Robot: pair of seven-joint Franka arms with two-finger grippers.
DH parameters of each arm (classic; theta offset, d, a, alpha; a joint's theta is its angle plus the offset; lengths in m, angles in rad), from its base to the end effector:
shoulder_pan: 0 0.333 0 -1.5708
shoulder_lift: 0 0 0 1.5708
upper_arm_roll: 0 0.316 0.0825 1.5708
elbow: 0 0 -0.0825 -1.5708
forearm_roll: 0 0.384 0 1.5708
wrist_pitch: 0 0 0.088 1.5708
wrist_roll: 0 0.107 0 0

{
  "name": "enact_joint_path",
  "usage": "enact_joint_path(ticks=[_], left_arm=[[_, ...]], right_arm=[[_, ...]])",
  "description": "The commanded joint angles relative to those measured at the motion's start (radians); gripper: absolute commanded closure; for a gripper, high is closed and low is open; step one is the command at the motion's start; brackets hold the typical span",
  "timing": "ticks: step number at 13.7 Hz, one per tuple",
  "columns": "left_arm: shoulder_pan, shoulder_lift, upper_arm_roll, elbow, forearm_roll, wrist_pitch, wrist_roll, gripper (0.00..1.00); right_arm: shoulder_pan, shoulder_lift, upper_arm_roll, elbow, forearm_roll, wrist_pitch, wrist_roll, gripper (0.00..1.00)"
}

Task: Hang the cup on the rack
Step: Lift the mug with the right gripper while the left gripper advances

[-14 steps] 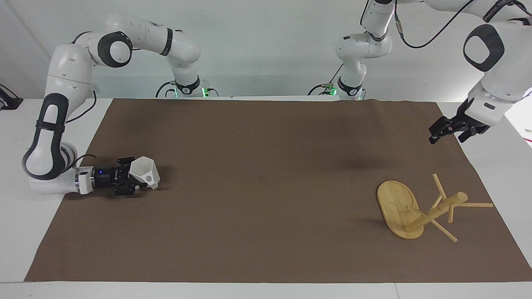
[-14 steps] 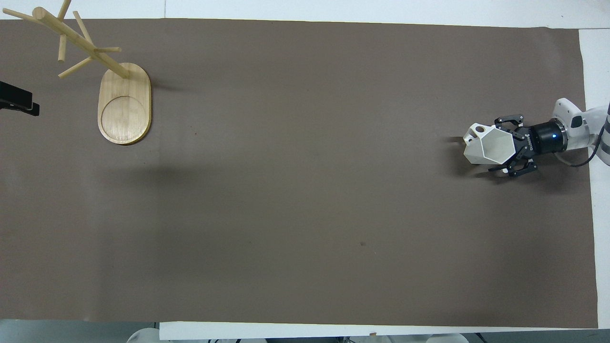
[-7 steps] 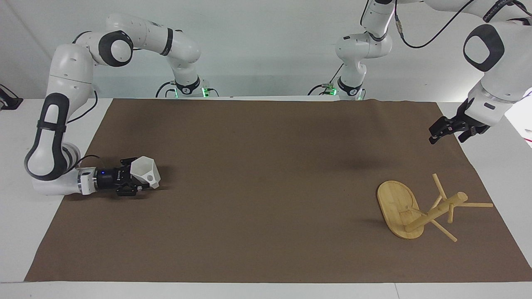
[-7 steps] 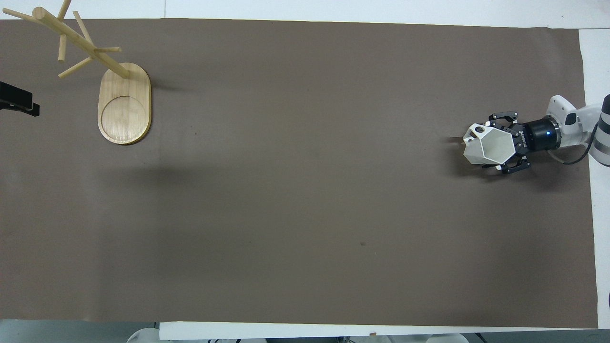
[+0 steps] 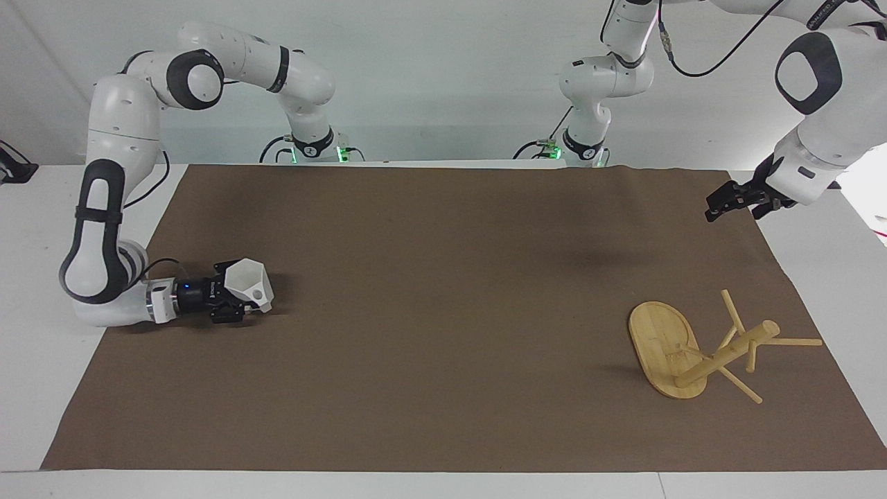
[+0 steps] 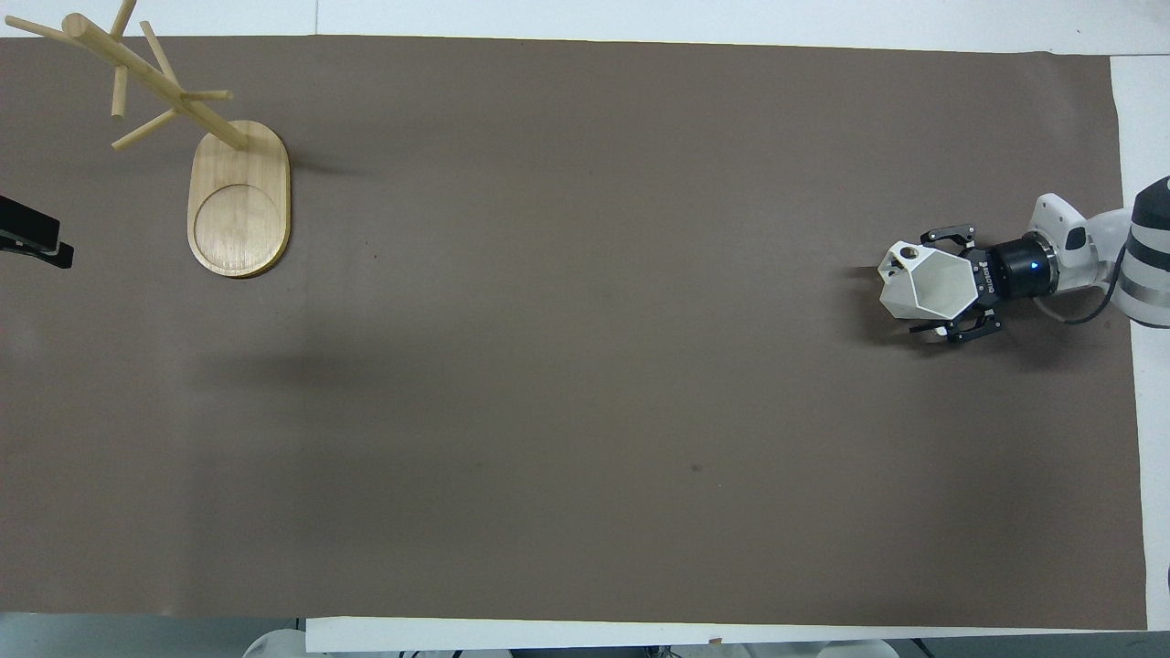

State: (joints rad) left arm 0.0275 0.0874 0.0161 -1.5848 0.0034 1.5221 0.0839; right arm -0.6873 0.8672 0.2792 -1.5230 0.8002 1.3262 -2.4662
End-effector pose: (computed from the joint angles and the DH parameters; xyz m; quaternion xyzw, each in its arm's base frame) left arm 0.5706 0.0249 0.5648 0.9970 -0.0201 -0.0750 0.0024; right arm 0.5830 -0.1795 0.1817 -0.4673 -0.5948 -0.4151 0.5055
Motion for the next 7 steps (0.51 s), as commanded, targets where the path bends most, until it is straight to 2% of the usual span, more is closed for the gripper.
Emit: enact_joint_path(ticks=[1, 2, 5, 7], left_arm=[[0.011, -0.031, -0.007, -0.040, 0.018, 0.010, 0.008, 0.00], [0.008, -0.031, -0.007, -0.040, 0.018, 0.006, 0.001, 0.00], [-0.006, -0.038, -0.013, -0.050, 0.018, -0.003, -0.044, 0.00], [-0.064, -0.041, -0.018, -0.061, 0.018, 0.024, -0.169, 0.00]], right_arm=[[0.005, -0.036, 0.003, -0.046, 0.019, 0.021, -0.014, 0.83], [0.006, -0.040, 0.003, -0.049, 0.020, 0.024, 0.001, 0.93], [0.034, -0.080, 0.003, -0.054, 0.054, 0.045, 0.120, 0.93], [0.074, -0.160, 0.003, -0.097, 0.118, 0.115, 0.185, 0.93]])
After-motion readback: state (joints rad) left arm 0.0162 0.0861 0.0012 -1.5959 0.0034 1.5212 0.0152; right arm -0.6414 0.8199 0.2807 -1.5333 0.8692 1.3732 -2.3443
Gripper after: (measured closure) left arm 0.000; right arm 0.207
